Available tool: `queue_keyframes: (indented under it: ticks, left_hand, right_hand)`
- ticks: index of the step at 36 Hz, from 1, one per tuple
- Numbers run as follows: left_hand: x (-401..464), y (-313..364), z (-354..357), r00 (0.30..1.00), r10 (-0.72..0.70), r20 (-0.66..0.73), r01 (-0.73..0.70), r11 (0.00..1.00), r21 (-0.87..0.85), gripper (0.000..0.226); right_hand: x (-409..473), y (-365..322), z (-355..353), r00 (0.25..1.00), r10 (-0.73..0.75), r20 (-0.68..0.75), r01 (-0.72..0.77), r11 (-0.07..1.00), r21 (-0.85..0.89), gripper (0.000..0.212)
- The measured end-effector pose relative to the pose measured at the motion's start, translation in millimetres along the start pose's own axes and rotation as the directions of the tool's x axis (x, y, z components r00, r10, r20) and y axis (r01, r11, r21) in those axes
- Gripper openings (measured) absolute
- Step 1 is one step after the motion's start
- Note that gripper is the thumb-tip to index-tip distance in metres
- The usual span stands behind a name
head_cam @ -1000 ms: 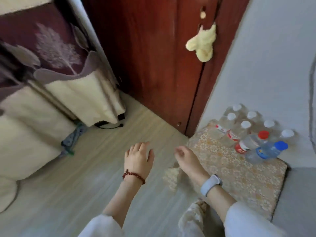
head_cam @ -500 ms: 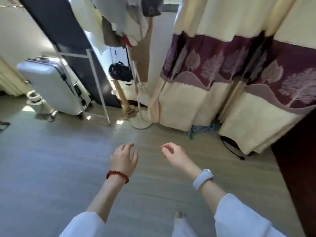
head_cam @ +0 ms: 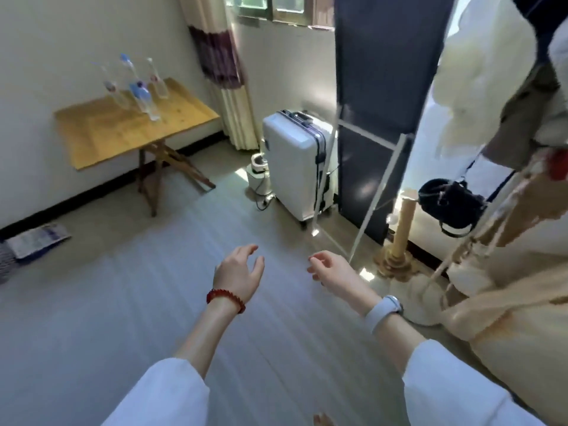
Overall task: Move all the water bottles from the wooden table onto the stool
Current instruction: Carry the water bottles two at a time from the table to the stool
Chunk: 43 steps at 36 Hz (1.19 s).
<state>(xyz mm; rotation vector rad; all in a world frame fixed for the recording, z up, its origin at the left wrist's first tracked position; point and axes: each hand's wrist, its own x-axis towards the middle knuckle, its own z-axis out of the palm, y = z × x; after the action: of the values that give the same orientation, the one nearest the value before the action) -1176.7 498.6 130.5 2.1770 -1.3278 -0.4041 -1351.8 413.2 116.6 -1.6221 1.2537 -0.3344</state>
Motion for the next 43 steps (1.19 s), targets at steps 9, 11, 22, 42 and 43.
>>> queue_keyframes:
  ticks: [9, 11, 22, 42, 43]
  left_hand:
    - [151, -115, -86, 0.947, -0.238, -0.217, 0.234, 0.971, -0.044, 0.028]
    - [186, -148, -101, 0.925, -0.290, -0.245, 0.280, 0.957, -0.073, 0.027]
    - [429, -292, -224, 0.860, -0.350, -0.371, 0.314, 0.936, -0.156, 0.024]
    - [856, -489, -306, 0.859, -0.415, -0.300, 0.380, 0.909, -0.169, 0.029]
    - [870, -497, -310, 0.855, -0.419, -0.306, 0.382, 0.908, -0.175, 0.029]
  right_hand:
    - [194, -147, 100, 0.953, -0.167, 0.251, 0.190, 0.979, -0.070, 0.021]
    - [236, -173, 128, 0.932, -0.198, 0.304, 0.234, 0.968, -0.088, 0.024]
    - [469, -368, 249, 0.897, -0.297, 0.326, 0.342, 0.936, -0.088, 0.027]
    - [924, -570, 390, 0.952, -0.269, 0.145, 0.277, 0.960, -0.040, 0.056]
    - [944, -578, 399, 0.955, -0.261, 0.143, 0.269, 0.962, -0.046, 0.060]
